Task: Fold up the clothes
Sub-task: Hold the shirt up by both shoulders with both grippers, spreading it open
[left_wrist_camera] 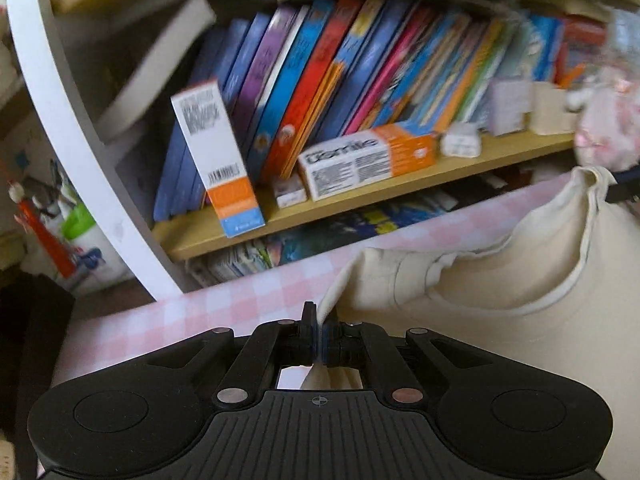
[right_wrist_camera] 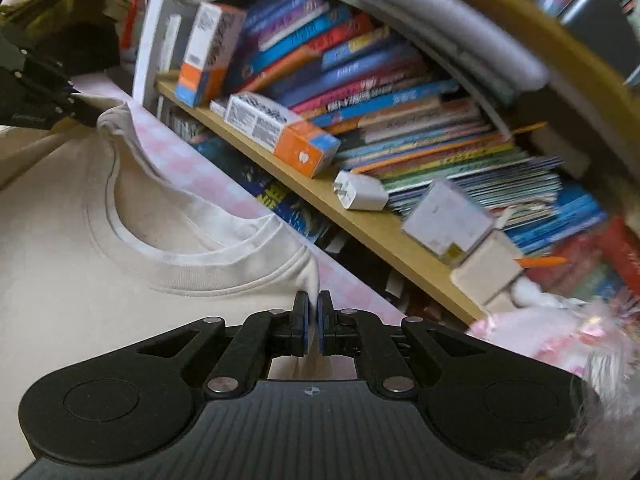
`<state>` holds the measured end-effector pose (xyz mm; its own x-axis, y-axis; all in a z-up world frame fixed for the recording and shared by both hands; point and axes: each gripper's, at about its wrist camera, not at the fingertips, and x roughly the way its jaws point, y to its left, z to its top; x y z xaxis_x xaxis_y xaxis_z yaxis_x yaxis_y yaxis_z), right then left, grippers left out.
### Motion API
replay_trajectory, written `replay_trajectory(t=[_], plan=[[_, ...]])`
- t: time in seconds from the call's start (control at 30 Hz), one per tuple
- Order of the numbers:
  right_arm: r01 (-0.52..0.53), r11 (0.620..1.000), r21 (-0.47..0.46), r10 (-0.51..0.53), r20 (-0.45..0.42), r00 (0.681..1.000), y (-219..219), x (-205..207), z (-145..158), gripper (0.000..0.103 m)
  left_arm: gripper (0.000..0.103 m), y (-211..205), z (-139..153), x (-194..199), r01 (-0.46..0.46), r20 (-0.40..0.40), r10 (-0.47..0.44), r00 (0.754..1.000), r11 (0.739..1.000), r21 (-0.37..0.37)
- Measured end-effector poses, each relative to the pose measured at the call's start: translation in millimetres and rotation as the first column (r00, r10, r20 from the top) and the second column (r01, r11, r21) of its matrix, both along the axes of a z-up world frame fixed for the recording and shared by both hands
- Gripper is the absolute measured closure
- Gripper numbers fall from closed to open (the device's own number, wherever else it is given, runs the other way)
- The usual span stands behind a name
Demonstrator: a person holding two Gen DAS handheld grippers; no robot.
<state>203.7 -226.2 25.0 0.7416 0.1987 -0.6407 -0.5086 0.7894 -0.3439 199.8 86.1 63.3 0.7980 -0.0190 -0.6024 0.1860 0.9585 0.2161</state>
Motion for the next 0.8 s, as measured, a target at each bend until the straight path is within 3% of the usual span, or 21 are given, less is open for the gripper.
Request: replay_trajectory(t=[0.27, 0.6, 0.77, 0.8], plan=[[0.037, 0.998, 0.041, -0.035, -0.032, 0.999, 2.3, 61.6, -20.4, 0.099, 0.1, -10.3, -30.9, 64.6, -0.096, -0.072, 0.097, 0.993, 0.995, 0.009], [0.077, 0.996, 0.054, -0.074, -0.04, 0.996, 1.4, 108.4, -30.3, 0.099, 0.1, -18.0, -38.7, 107.0, -0.113, -0.078, 0.115, 0.99, 0.993, 0.033], [0.112, 0.993, 0.028, -0.108, -0.105, 0.988, -1.7, 122.5, -43.1, 0.099, 0.1, -22.2, -49.6, 118.0, -0.086, -0.131, 0.089, 0.987, 0.996, 0.026], [0.122, 0.992, 0.028, -0.118, -0.119, 0.986, -2.8, 123.9, -45.7, 0.099, 0.095, -21.9, -50.9, 119.0, -0.082, -0.142, 0.084, 0.986, 0.996, 0.019]])
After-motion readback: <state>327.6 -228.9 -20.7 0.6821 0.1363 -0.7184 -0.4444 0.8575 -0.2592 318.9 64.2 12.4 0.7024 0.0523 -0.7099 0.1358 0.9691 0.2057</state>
